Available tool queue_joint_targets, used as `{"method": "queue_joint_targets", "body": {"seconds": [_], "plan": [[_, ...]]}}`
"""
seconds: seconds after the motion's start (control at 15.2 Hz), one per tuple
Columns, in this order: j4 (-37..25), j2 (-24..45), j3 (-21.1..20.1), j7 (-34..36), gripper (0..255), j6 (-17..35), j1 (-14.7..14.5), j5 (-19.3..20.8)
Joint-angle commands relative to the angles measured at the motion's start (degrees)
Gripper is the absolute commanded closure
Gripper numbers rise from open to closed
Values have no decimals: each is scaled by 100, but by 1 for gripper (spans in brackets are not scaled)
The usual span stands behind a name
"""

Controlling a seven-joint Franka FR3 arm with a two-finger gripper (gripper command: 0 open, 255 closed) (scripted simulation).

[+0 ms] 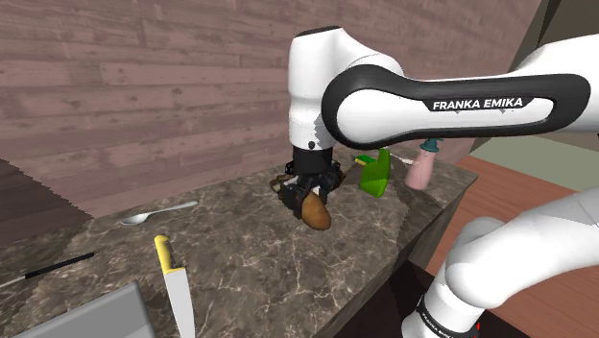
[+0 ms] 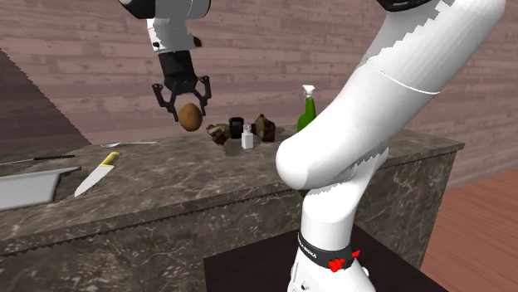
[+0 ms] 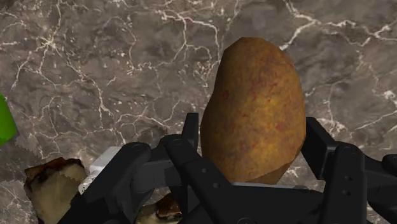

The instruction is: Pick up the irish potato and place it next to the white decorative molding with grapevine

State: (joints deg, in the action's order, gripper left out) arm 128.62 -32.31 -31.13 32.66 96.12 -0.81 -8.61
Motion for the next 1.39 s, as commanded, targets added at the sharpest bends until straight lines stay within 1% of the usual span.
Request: {"method": "queue_joint_targets", "body": {"seconds": [0.0, 0.4, 0.59, 0.73, 0.92, 1.06, 1.12, 1.19, 1.25, 1.32], "plan": [[-214, 158, -275, 328, 255, -45, -44, -79], [-943, 810, -1145, 1307, 255, -98, -47, -119], [-1388, 1266, -1649, 1863, 255, -119, 9, -1], [-1718, 1641, -2026, 2278, 255, -136, 62, 159], [-2269, 2377, -2662, 3016, 255, -185, 128, 596], [-2684, 3053, -3102, 3632, 255, -263, 81, 1092], [-2911, 3455, -3281, 3976, 255, -331, -28, 1410], [-3152, 3876, -3399, 4323, 255, -423, -214, 1750], [-3425, 4310, -3458, 4666, 255, -543, -481, 2102], [-3341, 4269, -3349, 4640, 255, -458, -552, 2062]]}}
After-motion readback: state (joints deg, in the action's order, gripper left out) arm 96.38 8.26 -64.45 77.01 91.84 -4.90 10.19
